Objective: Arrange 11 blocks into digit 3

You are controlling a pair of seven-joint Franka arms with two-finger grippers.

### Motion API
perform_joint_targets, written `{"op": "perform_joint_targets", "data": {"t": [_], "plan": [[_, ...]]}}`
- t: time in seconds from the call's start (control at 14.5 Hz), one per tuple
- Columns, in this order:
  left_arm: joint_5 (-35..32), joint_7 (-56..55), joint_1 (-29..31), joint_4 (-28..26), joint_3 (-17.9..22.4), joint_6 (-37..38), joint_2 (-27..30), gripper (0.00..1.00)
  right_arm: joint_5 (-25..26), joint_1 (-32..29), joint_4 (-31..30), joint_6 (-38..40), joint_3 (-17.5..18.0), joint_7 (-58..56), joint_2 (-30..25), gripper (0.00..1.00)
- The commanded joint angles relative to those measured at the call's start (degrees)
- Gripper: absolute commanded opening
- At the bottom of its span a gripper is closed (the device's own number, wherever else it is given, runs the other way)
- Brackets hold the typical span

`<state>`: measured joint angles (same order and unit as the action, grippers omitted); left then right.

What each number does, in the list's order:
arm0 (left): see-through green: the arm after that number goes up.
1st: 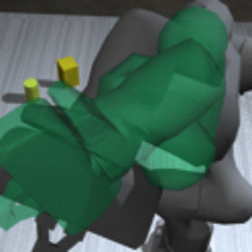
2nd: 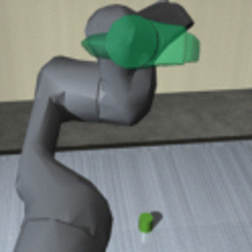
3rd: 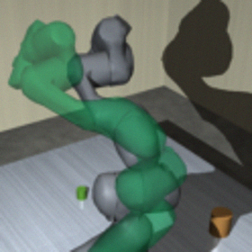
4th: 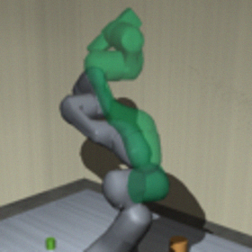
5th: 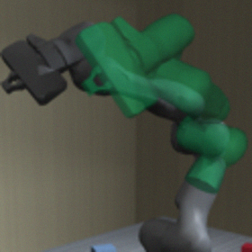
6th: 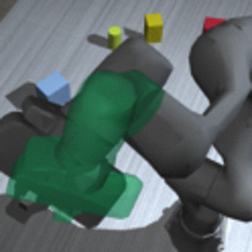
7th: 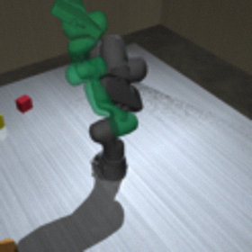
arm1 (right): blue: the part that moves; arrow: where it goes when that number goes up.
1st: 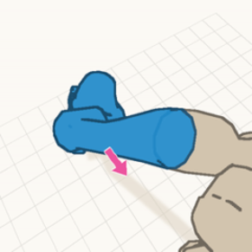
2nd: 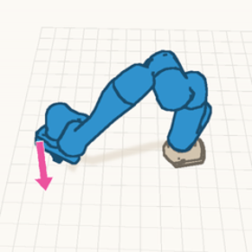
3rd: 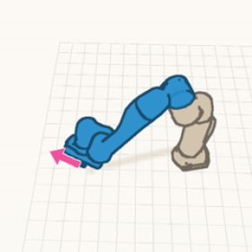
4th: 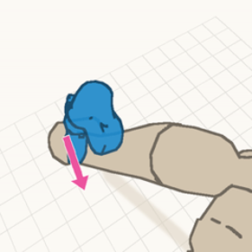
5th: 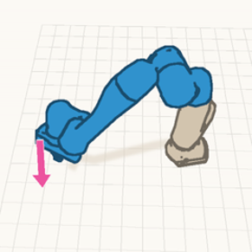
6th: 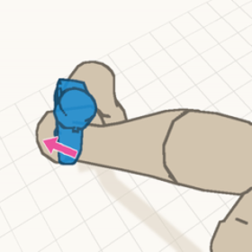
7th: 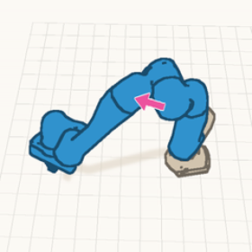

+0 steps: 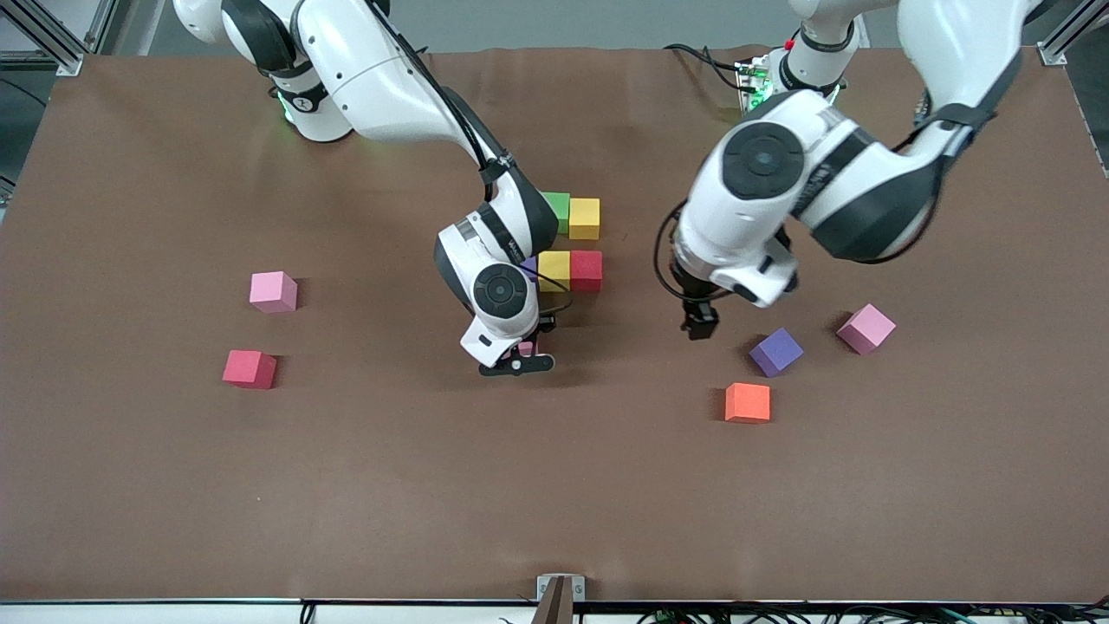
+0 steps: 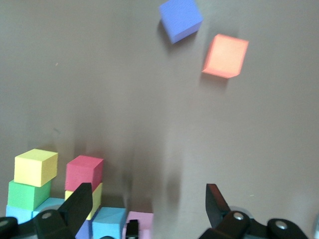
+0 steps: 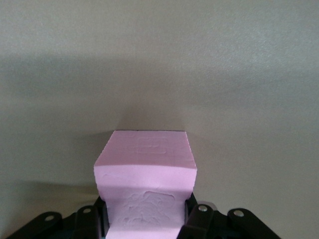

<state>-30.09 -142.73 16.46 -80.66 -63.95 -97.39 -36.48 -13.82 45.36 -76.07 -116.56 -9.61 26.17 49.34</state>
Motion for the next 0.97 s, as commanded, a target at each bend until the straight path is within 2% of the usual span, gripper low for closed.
{"op": "perform_joint_targets", "data": {"t": [0.0,0.14,0.21,0.34,0.55,0.69,0.9], "plan": [[2.14,9.19,3.21,3.50,-0.04,1.76,-1.49,0.99,-1.03,-0.10,-0.48,0.46,1.18,0.90,0.58,0.33],[2.22,20.33,5.15,3.50,2.59,1.41,-1.58,0.88,-1.12,-0.10,-0.48,0.46,1.18,0.99,0.58,0.33],[2.23,24.83,5.25,3.50,4.69,1.15,-1.67,0.87,-1.12,-0.10,-0.48,0.46,1.18,1.08,0.58,0.34],[2.05,36.41,4.90,3.50,9.17,1.06,-2.10,0.89,-1.12,-0.10,-0.48,0.46,1.18,1.08,0.58,0.34],[2.14,52.08,4.63,3.41,12.70,-1.12,-3.94,0.95,-3.40,-0.10,-0.48,0.46,1.35,0.99,0.58,0.34],[1.88,55.97,4.37,3.15,13.85,-5.08,-5.52,0.98,-3.41,-0.19,-0.48,0.37,1.35,0.73,0.49,0.35],[1.70,67.55,3.58,2.97,14.20,-6.14,-7.81,0.99,-3.32,-0.45,-0.48,0.46,1.35,0.38,0.41,0.37]]}}
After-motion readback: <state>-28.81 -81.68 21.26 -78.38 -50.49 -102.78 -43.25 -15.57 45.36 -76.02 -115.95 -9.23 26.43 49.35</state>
